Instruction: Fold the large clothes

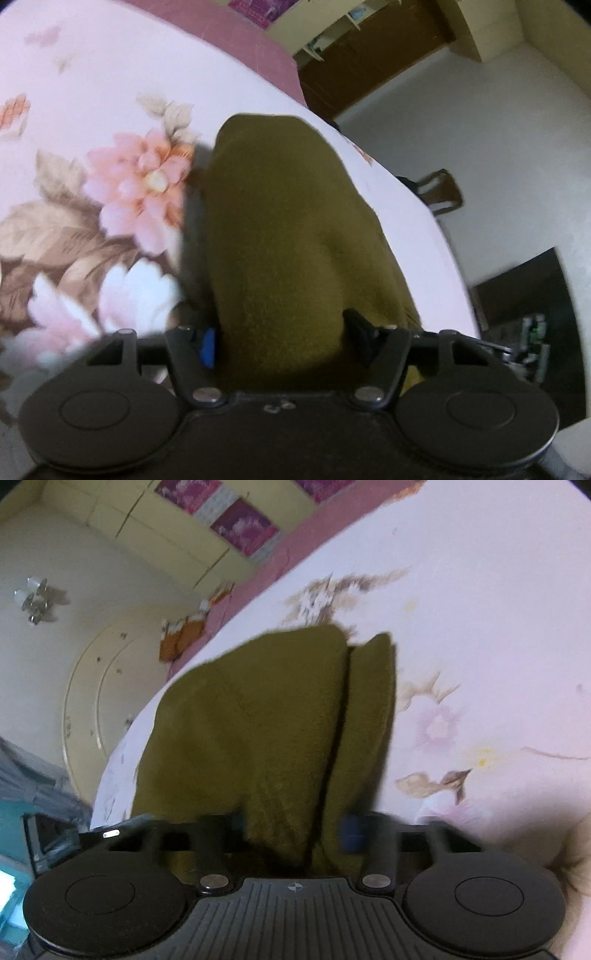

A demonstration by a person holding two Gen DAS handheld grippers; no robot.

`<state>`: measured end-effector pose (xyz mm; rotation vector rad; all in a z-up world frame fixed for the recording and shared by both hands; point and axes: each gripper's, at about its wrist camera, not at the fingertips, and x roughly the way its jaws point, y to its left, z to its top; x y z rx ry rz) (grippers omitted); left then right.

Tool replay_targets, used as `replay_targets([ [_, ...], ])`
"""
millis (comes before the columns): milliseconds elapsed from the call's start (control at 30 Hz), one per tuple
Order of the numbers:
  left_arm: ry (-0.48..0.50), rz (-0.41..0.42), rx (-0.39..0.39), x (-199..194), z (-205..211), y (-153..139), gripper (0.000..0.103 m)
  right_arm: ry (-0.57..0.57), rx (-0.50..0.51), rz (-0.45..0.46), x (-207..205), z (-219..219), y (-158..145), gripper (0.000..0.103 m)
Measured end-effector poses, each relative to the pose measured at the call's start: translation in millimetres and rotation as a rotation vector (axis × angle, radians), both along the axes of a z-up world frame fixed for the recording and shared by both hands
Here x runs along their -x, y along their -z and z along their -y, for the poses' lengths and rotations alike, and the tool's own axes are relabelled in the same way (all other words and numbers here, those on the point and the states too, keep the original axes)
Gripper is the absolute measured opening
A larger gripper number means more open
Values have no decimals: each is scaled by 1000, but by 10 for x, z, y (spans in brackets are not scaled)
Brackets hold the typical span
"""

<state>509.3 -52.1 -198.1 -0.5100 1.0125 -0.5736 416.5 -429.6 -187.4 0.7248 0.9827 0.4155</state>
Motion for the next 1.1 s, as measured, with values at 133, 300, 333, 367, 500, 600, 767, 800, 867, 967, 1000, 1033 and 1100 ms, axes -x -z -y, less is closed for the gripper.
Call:
replay_targets([
  [133,65,112,-111,110,264,-305,59,-37,47,95,88,-91,-324,30],
  [300,123,227,-218,308,361,-741,59,-99,128,206,213,-477,-802,29],
  [333,117,242,-232,339,311,-815,59,-107,127,214,229,-576,-866,29],
  [367,112,250,-239,369,187,-883,59,-117,126,223,238,-684,-920,29],
  [500,89,282,-288,565,-207,-1097,59,-170,119,252,301,-1128,-1057,29],
  [600,62,283,-311,693,-560,-1176,59,-207,115,263,310,-1588,-1087,29],
  [767,19,271,-337,859,-1159,-1244,59,-269,103,263,360,-2363,-1090,29],
  [800,10,266,-333,875,-1306,-1238,59,-278,103,261,357,-2517,-1081,29],
  [867,-4,256,-321,881,-1577,-1220,59,-292,106,262,345,-2826,-1042,29],
  [967,-8,252,-310,868,-1892,-1125,59,-292,107,245,288,-3191,-929,29],
  [1000,-9,248,-309,838,-1995,-1032,59,-290,118,238,269,-3299,-858,29],
  [1033,-13,237,-306,813,-2042,-939,60,-289,144,236,288,-3375,-792,29],
  [1100,-17,196,-345,717,-2161,-600,63,-273,213,194,220,-3489,-470,29],
])
